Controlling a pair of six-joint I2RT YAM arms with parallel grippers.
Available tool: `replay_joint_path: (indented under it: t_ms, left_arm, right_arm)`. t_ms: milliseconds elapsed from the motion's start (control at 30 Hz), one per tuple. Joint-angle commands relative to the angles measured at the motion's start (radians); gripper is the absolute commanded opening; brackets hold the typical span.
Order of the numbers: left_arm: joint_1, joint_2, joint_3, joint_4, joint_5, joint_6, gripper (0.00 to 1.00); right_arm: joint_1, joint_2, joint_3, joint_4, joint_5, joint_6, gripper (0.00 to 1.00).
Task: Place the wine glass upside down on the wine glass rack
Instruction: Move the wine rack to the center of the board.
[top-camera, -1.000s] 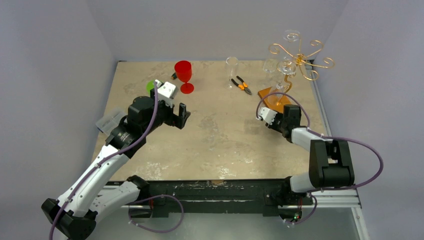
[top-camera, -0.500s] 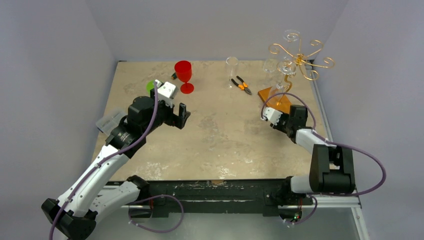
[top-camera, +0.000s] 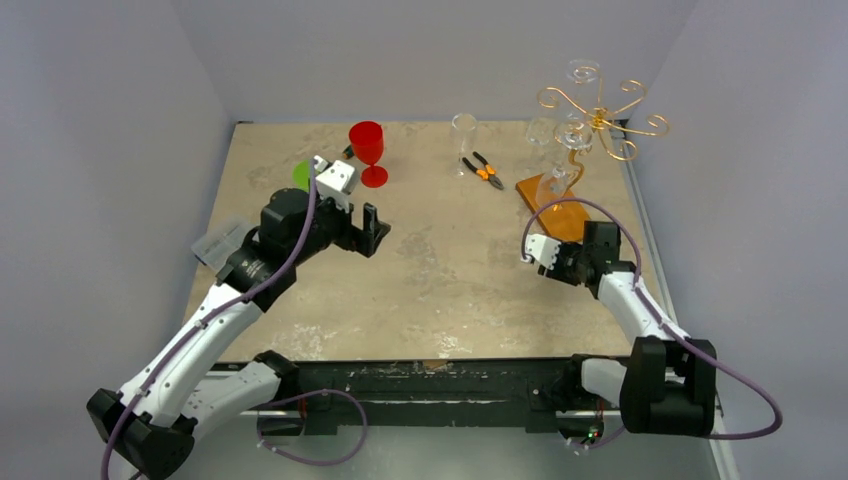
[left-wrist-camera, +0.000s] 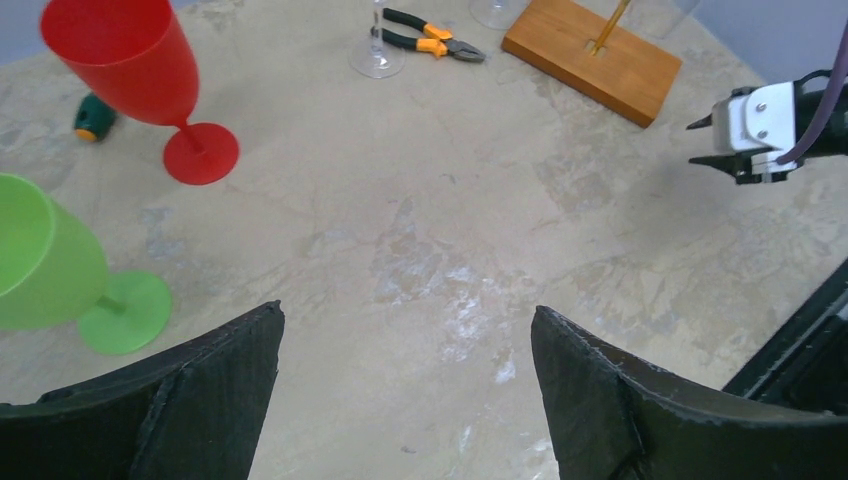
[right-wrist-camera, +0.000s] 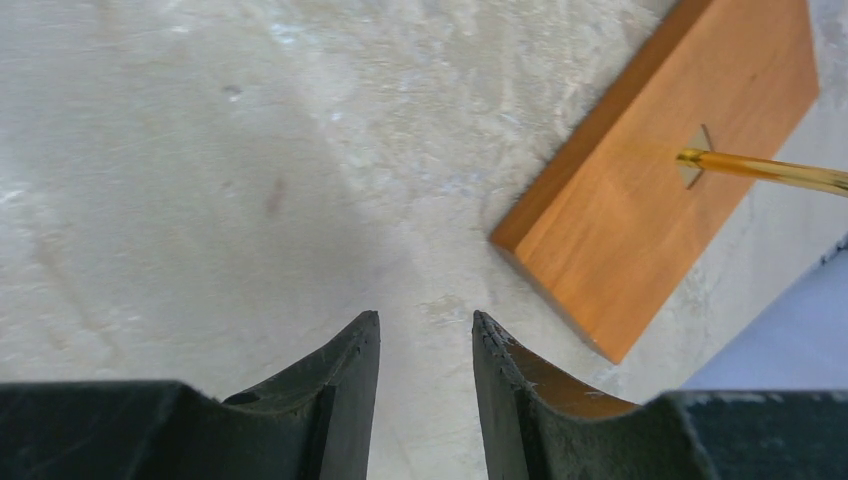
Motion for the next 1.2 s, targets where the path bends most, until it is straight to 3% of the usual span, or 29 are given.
replay_joint_path:
  t_ms: [0, 300, 467, 600, 700, 800, 1033, 1167]
  left_arm:
    - [0.012, 0.088, 0.06, 0.129, 0.167, -0.178, 0.91]
    - [0.012, 0.485, 0.403, 0.186, 0.245, -0.53, 0.9]
    - [0.012, 0.709, 0.601, 0.181, 0.228, -0.606, 0.88]
    - [0.012, 0.786, 0.679, 0.158, 0.205, -0.588, 0.88]
    - [0.012, 0.744, 0.662, 0.129, 0.169, -0.533, 0.88]
    - [0.012, 0.647, 0.599, 0.116, 0.12, -0.466, 0.88]
    - [0.013, 0.373, 0.427, 0.007, 0.012, -0.278, 0.89]
    - [0.013, 0.194, 0.304, -0.06, -0.127, -0.159, 0.89]
  right_arm:
    - [-0.004, -0.064, 0.007, -0.177, -0.077, -0.028, 0.38]
    - [-0.01, -0.157, 0.017, -0.29, -0.082, 0.048, 0.4]
    - [-0.014, -0.198, 0.053, -0.385, -0.132, 0.089, 0.41]
    - [-0.013, -0.203, 0.084, -0.534, -0.212, 0.046, 0.41]
    - [0.002, -0.224, 0.111, -0.619, -0.312, 0.031, 0.41]
    - [0.1, -0.263, 0.148, -0.624, -0.301, 0.096, 0.41]
    - [0.534, -0.19, 0.307, -0.571, -0.111, 0.378, 0.4]
    - [0.769, -0.05, 0.479, -0.533, 0.139, 0.531, 0.4]
